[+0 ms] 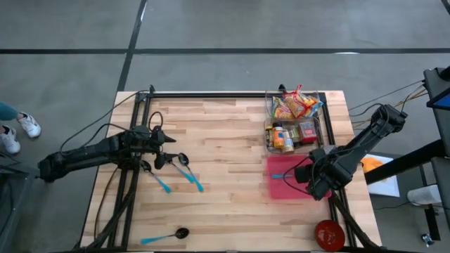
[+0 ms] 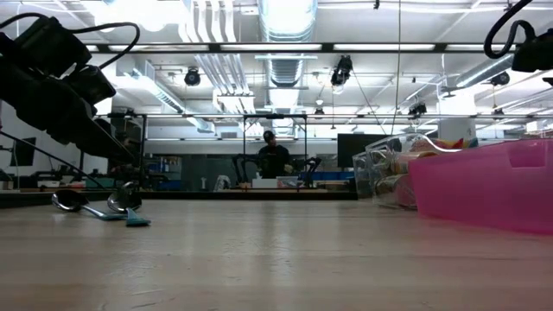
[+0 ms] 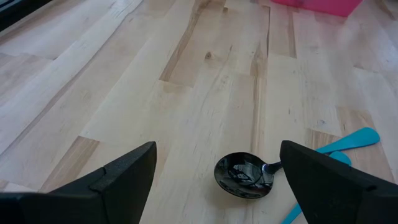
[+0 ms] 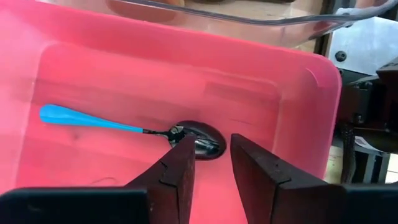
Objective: Pick & Place Food Item
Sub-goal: Put the blue spoon into the red bin
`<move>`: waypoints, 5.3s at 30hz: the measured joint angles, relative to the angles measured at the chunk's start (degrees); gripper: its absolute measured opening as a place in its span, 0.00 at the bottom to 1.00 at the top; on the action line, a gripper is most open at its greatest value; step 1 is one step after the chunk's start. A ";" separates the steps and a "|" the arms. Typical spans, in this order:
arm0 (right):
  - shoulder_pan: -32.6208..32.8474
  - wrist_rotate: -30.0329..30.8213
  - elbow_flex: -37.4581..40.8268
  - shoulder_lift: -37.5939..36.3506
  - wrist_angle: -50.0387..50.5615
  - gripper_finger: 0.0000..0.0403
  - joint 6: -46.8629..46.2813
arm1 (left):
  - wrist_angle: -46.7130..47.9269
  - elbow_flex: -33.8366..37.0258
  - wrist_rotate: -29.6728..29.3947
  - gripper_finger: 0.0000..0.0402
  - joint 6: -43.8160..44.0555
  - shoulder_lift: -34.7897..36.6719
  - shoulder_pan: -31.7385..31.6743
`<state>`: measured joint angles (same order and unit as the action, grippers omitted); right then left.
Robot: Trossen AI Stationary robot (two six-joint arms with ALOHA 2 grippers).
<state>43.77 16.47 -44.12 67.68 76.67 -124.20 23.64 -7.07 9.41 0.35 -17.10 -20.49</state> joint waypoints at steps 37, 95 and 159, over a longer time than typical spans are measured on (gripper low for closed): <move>-10.21 27.25 -8.09 4.91 -43.15 0.62 58.31 | 0.00 -0.02 0.00 0.86 -0.01 0.00 0.01; -33.21 3.33 -62.63 70.65 -69.41 0.36 102.14 | 0.04 -0.04 -0.61 0.86 -0.01 0.04 0.00; -35.50 6.85 -64.46 69.74 -34.25 0.35 85.06 | 0.18 -0.02 -0.84 0.86 -0.01 0.00 0.00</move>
<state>8.27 23.32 -108.57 137.42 42.42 -39.13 23.82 -7.09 8.57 0.34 -17.10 -20.49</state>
